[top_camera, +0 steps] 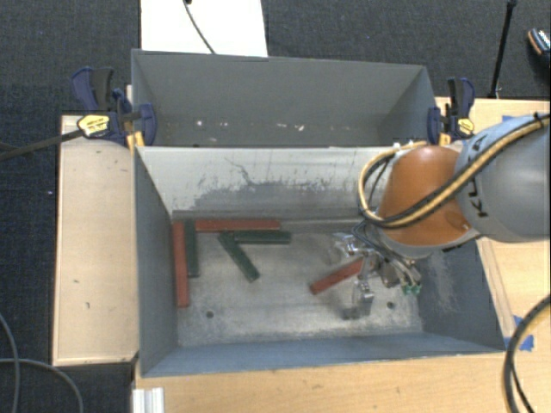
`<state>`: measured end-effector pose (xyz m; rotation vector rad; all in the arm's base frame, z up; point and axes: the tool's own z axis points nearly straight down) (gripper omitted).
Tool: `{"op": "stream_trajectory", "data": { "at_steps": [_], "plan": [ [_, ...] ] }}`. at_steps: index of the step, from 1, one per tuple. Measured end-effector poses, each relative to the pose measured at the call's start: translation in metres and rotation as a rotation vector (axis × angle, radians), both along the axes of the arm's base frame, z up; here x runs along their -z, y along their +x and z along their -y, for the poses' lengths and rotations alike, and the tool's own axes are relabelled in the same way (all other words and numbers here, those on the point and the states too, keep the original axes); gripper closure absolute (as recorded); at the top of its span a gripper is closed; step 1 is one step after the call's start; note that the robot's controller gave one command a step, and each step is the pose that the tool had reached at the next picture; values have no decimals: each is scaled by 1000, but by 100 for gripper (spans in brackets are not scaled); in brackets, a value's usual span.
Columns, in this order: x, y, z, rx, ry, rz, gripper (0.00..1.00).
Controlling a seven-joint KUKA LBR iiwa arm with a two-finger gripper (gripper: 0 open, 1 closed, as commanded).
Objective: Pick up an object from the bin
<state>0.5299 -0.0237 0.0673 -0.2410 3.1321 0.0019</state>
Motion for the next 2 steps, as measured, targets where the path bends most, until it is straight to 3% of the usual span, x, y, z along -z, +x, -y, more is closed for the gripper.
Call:
{"op": "stream_trajectory", "data": {
  "at_steps": [1,2],
  "plan": [
    [0,0,0,7,0,1,0],
    [-1,1,0,9,0,2,100]
  ]
}}
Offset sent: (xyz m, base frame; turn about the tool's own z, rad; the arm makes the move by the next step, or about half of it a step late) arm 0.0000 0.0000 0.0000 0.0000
